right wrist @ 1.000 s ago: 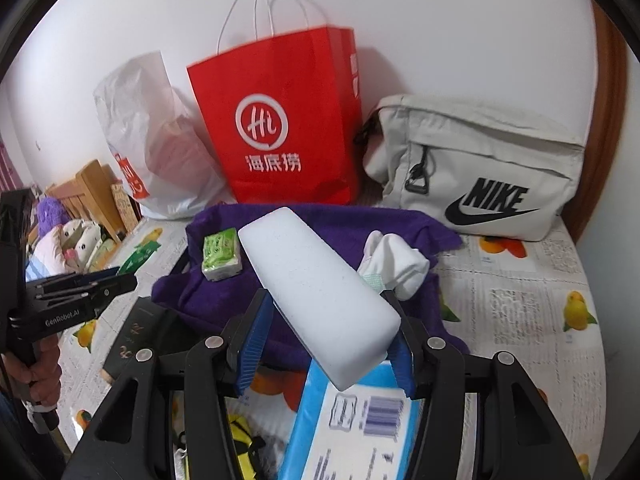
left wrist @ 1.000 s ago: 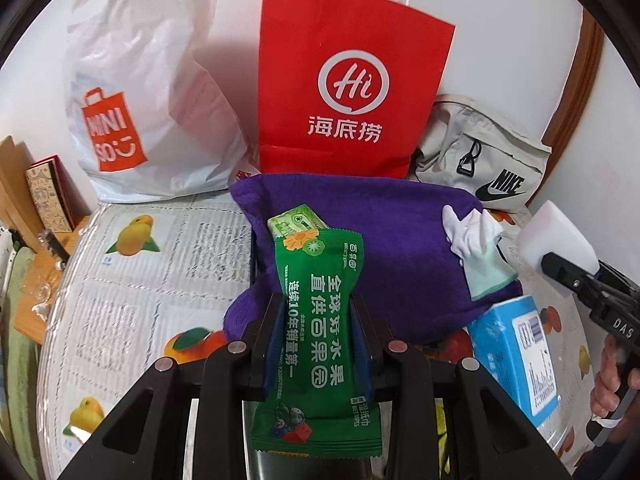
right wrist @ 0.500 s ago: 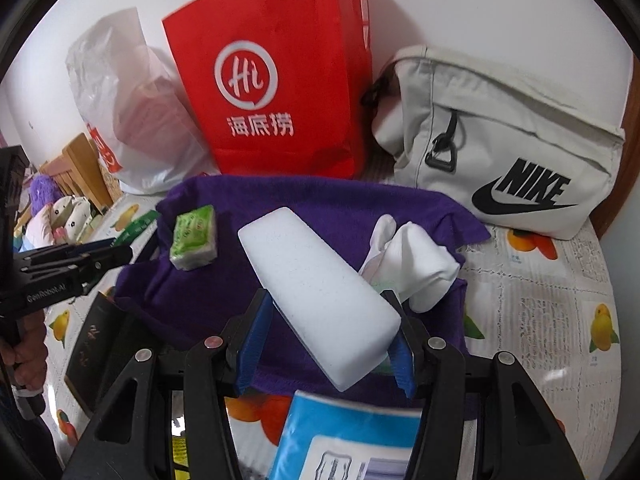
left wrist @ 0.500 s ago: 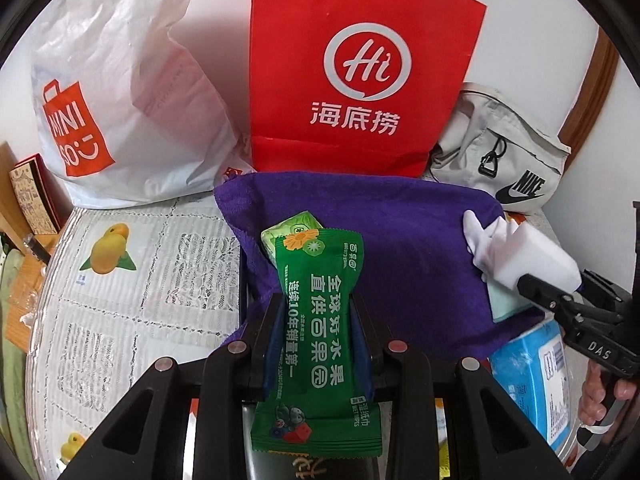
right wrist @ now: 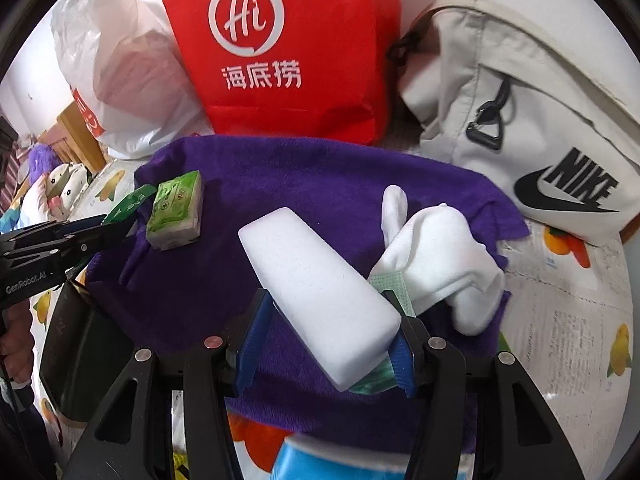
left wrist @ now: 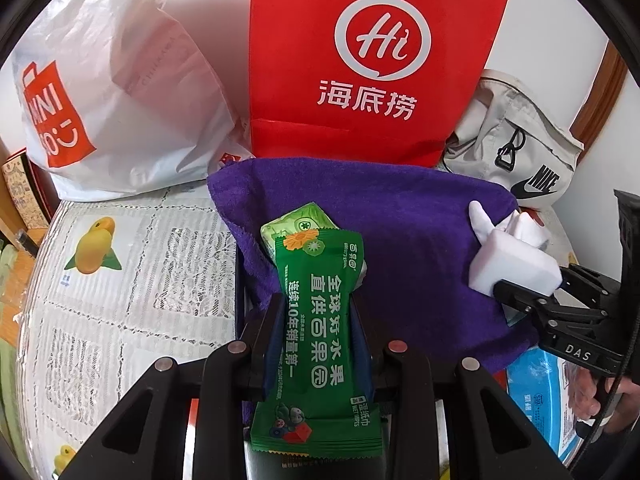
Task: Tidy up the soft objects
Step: 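Open the right tool to drop the sponge while the left tool releases the snack packet on the towel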
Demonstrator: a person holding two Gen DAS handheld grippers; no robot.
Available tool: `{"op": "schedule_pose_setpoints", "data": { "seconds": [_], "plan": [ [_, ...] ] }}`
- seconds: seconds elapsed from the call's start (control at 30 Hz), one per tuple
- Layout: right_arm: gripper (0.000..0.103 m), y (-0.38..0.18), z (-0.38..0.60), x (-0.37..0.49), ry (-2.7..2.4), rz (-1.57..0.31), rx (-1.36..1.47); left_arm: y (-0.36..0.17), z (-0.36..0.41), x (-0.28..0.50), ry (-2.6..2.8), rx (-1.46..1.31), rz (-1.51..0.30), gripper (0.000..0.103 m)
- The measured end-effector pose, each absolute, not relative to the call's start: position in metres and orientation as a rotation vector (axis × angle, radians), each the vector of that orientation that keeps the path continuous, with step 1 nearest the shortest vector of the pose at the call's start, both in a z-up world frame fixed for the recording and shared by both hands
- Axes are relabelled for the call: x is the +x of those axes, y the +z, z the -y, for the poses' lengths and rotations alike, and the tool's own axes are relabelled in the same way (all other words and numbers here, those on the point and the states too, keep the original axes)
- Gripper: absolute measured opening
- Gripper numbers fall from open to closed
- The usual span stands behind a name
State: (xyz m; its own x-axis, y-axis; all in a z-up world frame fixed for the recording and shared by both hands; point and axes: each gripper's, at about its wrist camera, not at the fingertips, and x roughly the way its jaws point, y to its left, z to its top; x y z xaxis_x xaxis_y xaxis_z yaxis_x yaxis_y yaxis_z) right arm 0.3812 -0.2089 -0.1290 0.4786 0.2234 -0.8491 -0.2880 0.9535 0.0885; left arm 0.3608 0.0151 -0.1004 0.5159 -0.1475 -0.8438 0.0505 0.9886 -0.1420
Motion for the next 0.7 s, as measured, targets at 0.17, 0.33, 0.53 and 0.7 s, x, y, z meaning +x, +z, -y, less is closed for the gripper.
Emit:
{"op": "schedule_pose_setpoints", "data": {
  "seconds": [0.17,0.33,0.53,0.7],
  "plan": [
    [0.058,-0.136,0.203,0.391,0.321,-1.047,-0.077,-0.101,-0.013,0.367,-0.117,-0.105,-1.036,0.030],
    [0.078,-0.136,0.205,0.392,0.338,-1.039,-0.064,-0.103,-0.010,0.374,-0.114,-0.100,-1.047,0.030],
    [0.081,-0.130,0.213,0.389,0.318,-1.015,-0.051,-0.107,-0.008,0.382,-0.104,-0.092,-1.050,0.032],
    [0.081,-0.118,0.221,0.381,0.330,-0.969,-0.008,-0.113,-0.007,0.386,-0.090,-0.067,-1.050,0.032]
  ]
}}
